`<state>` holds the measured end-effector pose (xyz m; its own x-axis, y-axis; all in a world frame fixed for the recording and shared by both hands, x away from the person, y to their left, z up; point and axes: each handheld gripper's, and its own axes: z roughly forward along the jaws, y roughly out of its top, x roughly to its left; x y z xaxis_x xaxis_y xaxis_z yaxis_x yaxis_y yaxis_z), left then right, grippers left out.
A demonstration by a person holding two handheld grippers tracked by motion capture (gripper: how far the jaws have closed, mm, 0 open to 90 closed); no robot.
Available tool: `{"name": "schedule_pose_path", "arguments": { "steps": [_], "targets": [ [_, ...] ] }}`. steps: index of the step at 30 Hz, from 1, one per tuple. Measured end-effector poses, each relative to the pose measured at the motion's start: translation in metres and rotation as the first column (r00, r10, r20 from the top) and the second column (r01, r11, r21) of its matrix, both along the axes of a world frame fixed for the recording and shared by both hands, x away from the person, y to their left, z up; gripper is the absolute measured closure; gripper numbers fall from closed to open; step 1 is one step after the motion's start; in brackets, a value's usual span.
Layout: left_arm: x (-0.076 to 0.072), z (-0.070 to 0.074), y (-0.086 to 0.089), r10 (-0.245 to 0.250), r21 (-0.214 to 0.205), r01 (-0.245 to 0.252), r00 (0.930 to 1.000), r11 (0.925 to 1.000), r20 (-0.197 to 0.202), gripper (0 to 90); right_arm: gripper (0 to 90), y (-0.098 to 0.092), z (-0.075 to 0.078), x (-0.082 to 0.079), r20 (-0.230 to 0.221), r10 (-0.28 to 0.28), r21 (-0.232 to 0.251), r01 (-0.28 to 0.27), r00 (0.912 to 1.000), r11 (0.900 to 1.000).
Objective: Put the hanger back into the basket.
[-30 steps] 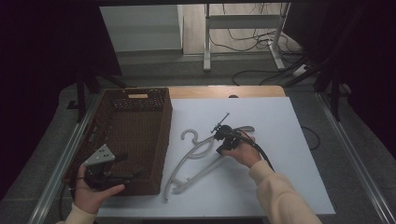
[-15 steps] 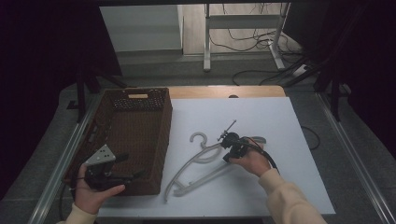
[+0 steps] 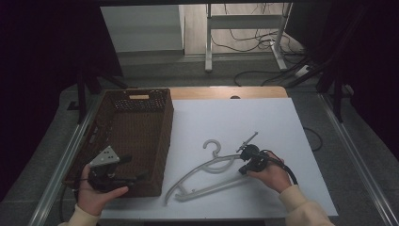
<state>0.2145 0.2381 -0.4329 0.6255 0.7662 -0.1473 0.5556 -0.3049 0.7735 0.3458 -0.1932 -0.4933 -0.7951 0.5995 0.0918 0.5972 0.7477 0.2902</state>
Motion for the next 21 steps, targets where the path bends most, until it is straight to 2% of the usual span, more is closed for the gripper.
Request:
{"name": "schedule_pose_path", "arguments": {
  "steps": [3, 8, 12, 21],
  "targets": [
    [0.0, 0.0, 0.001, 0.003, -0.001, -0.003, 1.0, 1.0, 0.002, 17.9, 90.0, 0.006, 0.013, -0.006, 0.032, 0.019, 0.028, -0.02, 0.9993, 0.9994],
    [-0.001, 0.0, 0.003, 0.004, -0.003, -0.004, 1.0, 1.0, 0.002, 17.9, 90.0, 0.013, 0.026, -0.023, 0.047, 0.067, 0.047, -0.069, 0.9966, 0.9965],
    [-0.001, 0.001, 0.001, 0.001, -0.001, -0.001, 1.0, 1.0, 0.003, 17.9, 90.0, 0.014, 0.027, -0.032, 0.043, 0.078, 0.052, -0.08, 0.996, 0.9954],
    [0.0, 0.0, -0.001, -0.003, 0.004, 0.003, 1.0, 1.0, -0.003, 17.9, 90.0, 0.016, 0.031, -0.034, 0.054, 0.08, 0.069, -0.084, 0.9953, 0.9941]
  ]
}}
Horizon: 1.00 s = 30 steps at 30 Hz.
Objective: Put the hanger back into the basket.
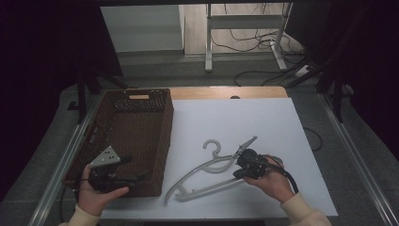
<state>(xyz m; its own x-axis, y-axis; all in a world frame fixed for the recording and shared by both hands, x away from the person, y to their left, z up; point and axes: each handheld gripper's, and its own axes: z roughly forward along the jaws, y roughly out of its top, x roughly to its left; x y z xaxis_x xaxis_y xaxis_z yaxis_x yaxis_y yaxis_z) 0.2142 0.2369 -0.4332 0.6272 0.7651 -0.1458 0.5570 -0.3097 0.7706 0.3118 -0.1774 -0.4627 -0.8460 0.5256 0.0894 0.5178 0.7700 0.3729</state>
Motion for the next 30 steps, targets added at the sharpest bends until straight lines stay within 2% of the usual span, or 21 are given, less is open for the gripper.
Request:
{"name": "schedule_pose_path", "arguments": {
  "steps": [7, 10, 12, 14, 15, 16, 17, 20, 24, 30],
  "targets": [
    [0.0, 0.0, 0.0, 0.0, -0.003, 0.0, 1.0, 1.0, 0.001, 18.0, 90.0, 0.01, 0.004, 0.013, 0.019, -0.031, 0.015, 0.031, 0.9993, 0.9994],
    [0.0, 0.0, 0.001, 0.001, -0.002, -0.001, 1.0, 1.0, -0.001, 18.0, 88.6, 0.017, 0.005, 0.026, 0.041, -0.039, 0.012, 0.039, 0.9984, 0.9992],
    [0.0, -0.001, 0.001, 0.001, -0.001, -0.001, 1.0, 1.0, -0.002, 18.0, 80.2, 0.019, 0.006, 0.033, 0.065, -0.027, 0.004, 0.027, 0.9975, 0.9996],
    [0.0, 0.0, 0.002, 0.002, -0.003, -0.002, 1.0, 1.0, -0.001, 18.0, 65.6, 0.022, 0.006, 0.042, 0.087, -0.016, 0.001, 0.016, 0.9961, 0.9999],
    [0.0, 0.0, 0.002, 0.002, -0.003, -0.002, 1.0, 1.0, -0.001, 18.0, 65.6, 0.022, 0.006, 0.042, 0.087, -0.016, 0.001, 0.016, 0.9961, 0.9999],
    [0.0, 0.0, 0.002, 0.002, -0.003, -0.002, 1.0, 1.0, -0.001, 18.0, 54.7, 0.024, 0.004, 0.051, 0.125, 0.011, -0.037, -0.007, 0.9921, 0.9993],
    [0.0, 0.0, 0.002, 0.002, -0.003, -0.002, 1.0, 1.0, -0.001, 18.0, 53.4, 0.025, 0.003, 0.055, 0.131, 0.026, -0.052, -0.02, 0.9911, 0.9985],
    [0.0, -0.001, 0.002, 0.002, -0.002, -0.002, 1.0, 1.0, -0.002, 18.0, 51.4, 0.03, 0.0, 0.067, 0.127, 0.073, -0.079, -0.063, 0.9893, 0.9949],
    [0.0, -0.001, 0.003, 0.003, -0.003, -0.003, 1.0, 1.0, -0.002, 18.0, 49.6, 0.036, -0.009, 0.079, 0.099, 0.129, -0.114, -0.117, 0.9867, 0.9865],
    [0.001, -0.001, 0.005, 0.005, -0.004, -0.005, 1.0, 1.0, -0.004, 18.0, 45.2, 0.043, -0.021, 0.084, 0.068, 0.184, -0.15, -0.172, 0.9807, 0.9736]
  ]
}}
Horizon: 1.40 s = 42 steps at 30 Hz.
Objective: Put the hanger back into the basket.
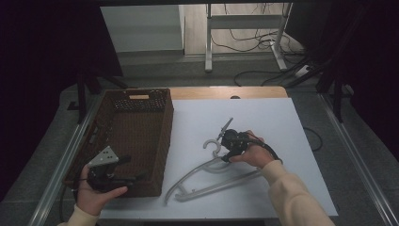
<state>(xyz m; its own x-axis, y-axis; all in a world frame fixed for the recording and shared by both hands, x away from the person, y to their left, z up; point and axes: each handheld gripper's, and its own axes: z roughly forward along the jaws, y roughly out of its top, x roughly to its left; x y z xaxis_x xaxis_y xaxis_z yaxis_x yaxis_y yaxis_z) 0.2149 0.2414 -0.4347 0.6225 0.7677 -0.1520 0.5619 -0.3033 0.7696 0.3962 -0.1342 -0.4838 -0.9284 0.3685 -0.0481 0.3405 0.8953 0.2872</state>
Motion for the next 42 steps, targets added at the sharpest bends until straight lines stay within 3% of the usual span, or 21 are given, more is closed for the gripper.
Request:
{"name": "schedule_pose_path", "arguments": {
  "steps": [7, 13, 14, 19, 25, 26, 33, 39, 42],
  "targets": [
    [0.0, 0.0, 0.0, 0.0, -0.001, 0.0, 1.0, 1.0, 0.0, 17.9, 46.0, 0.005, -0.009, 0.001, -0.003, 0.023, -0.033, -0.023, 0.9997, 0.9992],
    [0.0, 0.001, -0.001, -0.001, 0.0, 0.001, 1.0, 1.0, 0.001, 18.0, 62.0, 0.007, -0.013, 0.003, -0.025, 0.058, -0.038, -0.058, 0.998, 0.9976],
    [0.0, 0.0, -0.001, -0.001, 0.0, 0.001, 1.0, 1.0, 0.0, 18.0, 67.0, 0.007, -0.013, 0.003, -0.045, 0.081, -0.033, -0.082, 0.9957, 0.9961],
    [0.0, 0.0, -0.001, -0.002, 0.002, 0.002, 1.0, 1.0, 0.001, 18.0, 69.2, 0.007, -0.012, 0.003, -0.027, 0.118, -0.036, -0.119, 0.9926, 0.9922],
    [0.0, 0.0, 0.0, 0.002, 0.003, -0.002, 1.0, 1.0, 0.001, 18.0, 75.5, 0.006, -0.012, 0.0, -0.015, 0.197, -0.037, -0.198, 0.9802, 0.9796],
    [0.0, 0.0, 0.0, 0.003, 0.003, -0.003, 1.0, 1.0, 0.001, 18.0, 76.2, 0.006, -0.012, -0.001, -0.01, 0.226, -0.036, -0.226, 0.974, 0.9734],
    [0.0, 0.0, 0.0, 0.003, 0.004, -0.003, 1.0, 1.0, 0.0, 18.0, 80.6, 0.0, -0.011, -0.005, 0.004, 0.278, -0.072, -0.277, 0.9606, 0.9582],
    [0.0, 0.0, 0.0, 0.004, 0.003, -0.004, 1.0, 1.0, 0.002, 18.0, 82.8, -0.011, -0.005, -0.007, 0.005, 0.277, -0.075, -0.276, 0.9608, 0.9581],
    [0.0, 0.0, 0.0, 0.004, 0.005, -0.004, 1.0, 1.0, 0.001, 18.0, 83.1, -0.021, 0.004, -0.008, 0.018, 0.248, -0.054, -0.247, 0.9685, 0.9675]
  ]
}}
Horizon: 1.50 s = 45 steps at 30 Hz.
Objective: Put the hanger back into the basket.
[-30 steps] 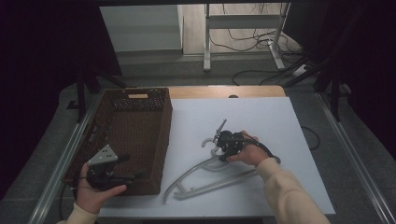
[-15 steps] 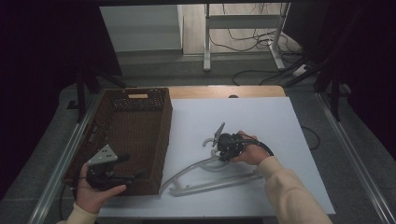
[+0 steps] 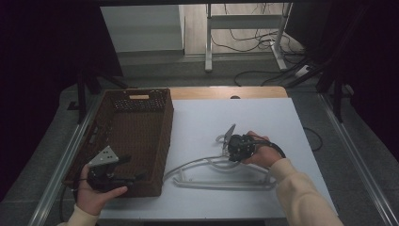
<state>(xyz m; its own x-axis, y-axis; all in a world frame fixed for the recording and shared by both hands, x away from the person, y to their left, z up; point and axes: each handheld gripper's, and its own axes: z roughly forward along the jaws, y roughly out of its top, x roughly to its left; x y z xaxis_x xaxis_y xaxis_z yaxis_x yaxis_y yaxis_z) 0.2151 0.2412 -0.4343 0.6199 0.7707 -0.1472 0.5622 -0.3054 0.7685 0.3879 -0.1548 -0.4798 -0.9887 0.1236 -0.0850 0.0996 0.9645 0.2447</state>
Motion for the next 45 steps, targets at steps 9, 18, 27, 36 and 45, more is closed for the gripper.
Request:
{"name": "schedule_pose_path", "arguments": {
  "steps": [9, 18, 27, 36, 45],
  "targets": [
    [0.001, -0.001, 0.001, 0.003, -0.002, -0.003, 1.0, 1.0, -0.002, 18.0, 83.1, -0.016, 0.025, -0.004, 0.032, -0.021, 0.071, 0.019, 0.9993, 0.9973],
    [0.001, -0.001, 0.002, 0.006, -0.006, -0.006, 1.0, 1.0, -0.005, 18.0, 83.2, -0.017, 0.049, -0.011, 0.053, -0.015, 0.112, 0.009, 0.9985, 0.9937],
    [0.002, 0.002, 0.0, -0.004, -0.008, 0.004, 1.0, 1.0, -0.001, 18.4, 83.2, -0.018, 0.056, -0.02, 0.066, 0.011, 0.142, -0.021, 0.9978, 0.9896],
    [0.013, 0.018, -0.022, -0.083, -0.006, 0.083, 0.9965, 0.9965, 0.005, 18.7, 83.2, -0.02, 0.063, -0.029, 0.067, 0.043, 0.151, -0.053, 0.9968, 0.9871],
    [0.024, 0.028, -0.043, -0.157, -0.006, 0.157, 0.9875, 0.9876, -0.017, 19.4, 83.1, -0.017, 0.075, -0.035, 0.086, 0.074, 0.144, -0.086, 0.9935, 0.9858]
  ]
}}
